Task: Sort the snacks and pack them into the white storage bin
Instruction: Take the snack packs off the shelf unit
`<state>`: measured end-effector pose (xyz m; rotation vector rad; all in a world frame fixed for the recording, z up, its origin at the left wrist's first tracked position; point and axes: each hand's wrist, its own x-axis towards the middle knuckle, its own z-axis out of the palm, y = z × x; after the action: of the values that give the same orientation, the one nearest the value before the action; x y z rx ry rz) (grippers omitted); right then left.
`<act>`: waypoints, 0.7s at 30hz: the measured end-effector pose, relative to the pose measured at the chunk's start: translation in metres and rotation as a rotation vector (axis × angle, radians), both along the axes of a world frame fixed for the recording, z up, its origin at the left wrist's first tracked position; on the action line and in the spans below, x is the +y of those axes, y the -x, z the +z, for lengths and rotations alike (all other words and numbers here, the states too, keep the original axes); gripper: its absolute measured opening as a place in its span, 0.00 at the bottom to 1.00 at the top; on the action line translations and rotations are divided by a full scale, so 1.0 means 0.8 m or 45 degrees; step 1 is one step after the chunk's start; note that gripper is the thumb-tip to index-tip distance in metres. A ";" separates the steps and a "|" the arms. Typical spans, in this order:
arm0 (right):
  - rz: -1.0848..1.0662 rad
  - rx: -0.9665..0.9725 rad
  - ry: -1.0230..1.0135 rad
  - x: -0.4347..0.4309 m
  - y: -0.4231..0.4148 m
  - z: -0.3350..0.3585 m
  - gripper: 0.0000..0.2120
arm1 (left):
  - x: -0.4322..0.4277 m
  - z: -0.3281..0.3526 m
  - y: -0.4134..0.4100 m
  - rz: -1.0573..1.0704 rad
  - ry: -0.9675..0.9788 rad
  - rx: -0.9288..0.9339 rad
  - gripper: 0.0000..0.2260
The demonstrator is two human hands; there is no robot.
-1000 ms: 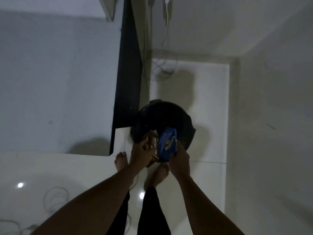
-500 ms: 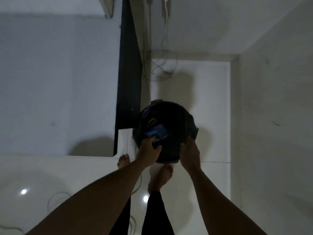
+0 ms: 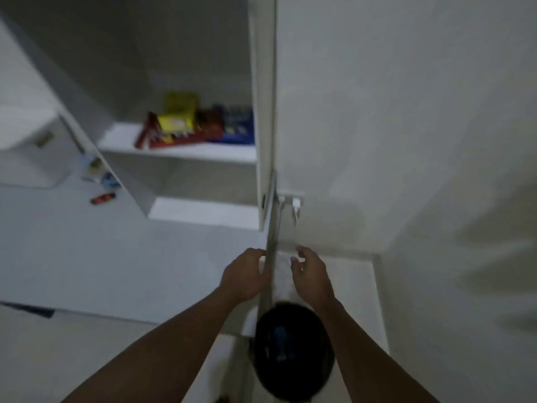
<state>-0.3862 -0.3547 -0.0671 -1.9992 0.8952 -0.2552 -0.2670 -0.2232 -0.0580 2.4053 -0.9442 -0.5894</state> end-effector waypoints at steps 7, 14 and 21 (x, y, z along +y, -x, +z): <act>0.209 -0.350 0.272 0.032 -0.137 0.185 0.19 | 0.055 0.176 -0.123 0.142 0.158 -0.466 0.22; 0.338 -0.431 0.508 0.044 -0.246 0.267 0.17 | 0.069 0.262 -0.231 0.217 0.256 -0.640 0.21; 0.135 -0.321 0.546 0.022 -0.337 0.268 0.16 | 0.047 0.264 -0.350 0.165 0.226 -0.580 0.25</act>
<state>-0.1168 -0.3370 0.1475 -2.3306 0.6062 -0.6693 0.0126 -0.1858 0.1528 2.4565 -0.9582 0.0968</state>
